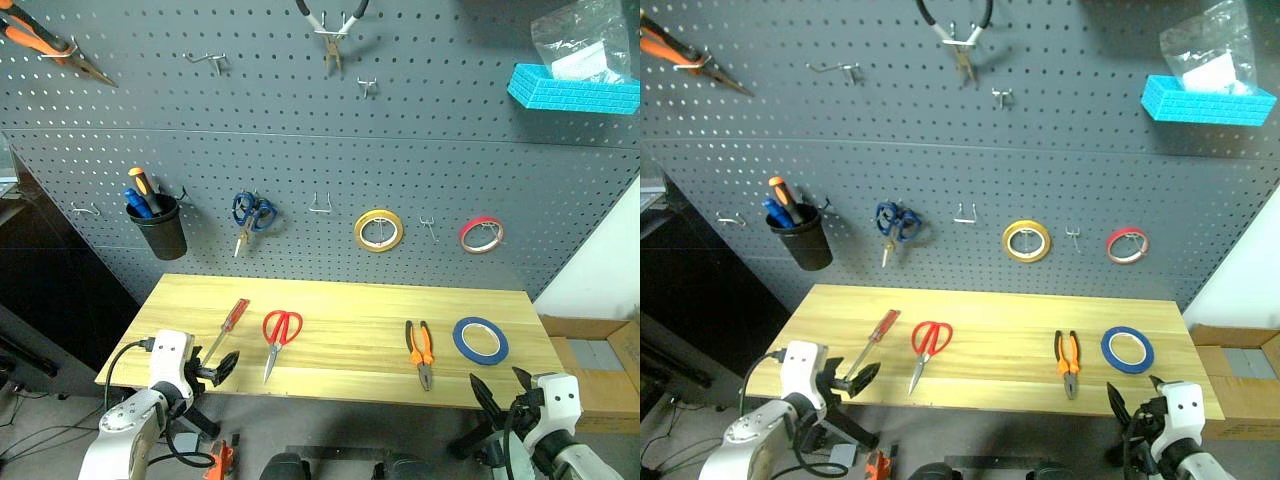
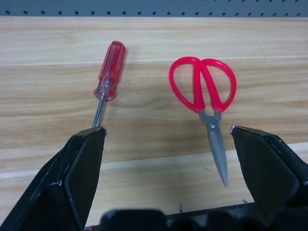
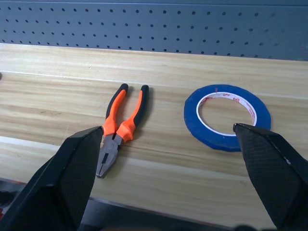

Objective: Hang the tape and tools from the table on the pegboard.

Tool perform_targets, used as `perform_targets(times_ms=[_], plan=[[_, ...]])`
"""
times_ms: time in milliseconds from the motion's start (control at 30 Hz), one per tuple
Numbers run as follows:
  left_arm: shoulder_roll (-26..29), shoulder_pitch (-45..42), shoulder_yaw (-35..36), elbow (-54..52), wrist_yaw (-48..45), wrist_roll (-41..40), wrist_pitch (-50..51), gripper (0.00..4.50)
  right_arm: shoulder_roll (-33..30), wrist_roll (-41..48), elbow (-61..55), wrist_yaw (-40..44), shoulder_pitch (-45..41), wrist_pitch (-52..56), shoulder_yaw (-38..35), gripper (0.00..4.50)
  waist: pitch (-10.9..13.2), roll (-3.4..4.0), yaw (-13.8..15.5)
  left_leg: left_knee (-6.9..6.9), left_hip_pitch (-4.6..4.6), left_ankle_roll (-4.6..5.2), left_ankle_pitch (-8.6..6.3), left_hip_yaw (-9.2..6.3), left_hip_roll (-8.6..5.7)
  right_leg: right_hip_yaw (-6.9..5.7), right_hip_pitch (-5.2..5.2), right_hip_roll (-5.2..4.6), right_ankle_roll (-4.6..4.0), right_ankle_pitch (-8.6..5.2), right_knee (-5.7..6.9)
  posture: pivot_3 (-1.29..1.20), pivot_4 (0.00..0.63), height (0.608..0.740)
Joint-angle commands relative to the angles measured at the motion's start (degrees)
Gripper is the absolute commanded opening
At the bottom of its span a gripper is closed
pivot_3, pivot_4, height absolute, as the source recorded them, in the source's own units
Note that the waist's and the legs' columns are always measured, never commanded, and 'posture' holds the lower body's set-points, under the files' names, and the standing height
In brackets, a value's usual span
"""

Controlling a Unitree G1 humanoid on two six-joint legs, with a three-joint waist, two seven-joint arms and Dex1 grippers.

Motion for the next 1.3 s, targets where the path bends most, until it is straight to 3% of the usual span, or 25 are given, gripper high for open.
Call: perform_targets(times_ms=[33,1067,1300], plan=[[0.7,-0.9,0.2,0.3,-0.8,0.7,-3.1,4.46,-0.5,0.3,-2.0,0.1,-0.2,-0.3,-0.9,4.50,0.0,0.00,0.0,0.00,0.00,0.00,0.00,0.00,0.00,0.00,0.00,0.00,0.00,0.00,0.00,0.02,0.000,0.740],[0.5,-1.4,1.6,5.4,-3.3,-0.5,-7.2,4.46,-0.7,0.7,-4.0,0.2,1.4,0.4,-1.1,4.50,0.0,-0.01,0.0,-0.01,0.00,0.00,0.00,0.00,0.01,0.00,0.00,0.00,0.00,0.00,0.00,0.03,0.000,0.740],[1.4,-4.6,-1.2,-0.5,-5.5,-1.2,-3.9,4.46,-6.1,-0.6,-6.3,0.4,-3.9,6.2,-0.6,4.50,0.0,-0.03,0.0,-0.01,0.01,0.00,0.00,0.02,-0.01,0.00,0.00,-0.01,0.00,0.00,0.00,0.03,0.001,0.740]])
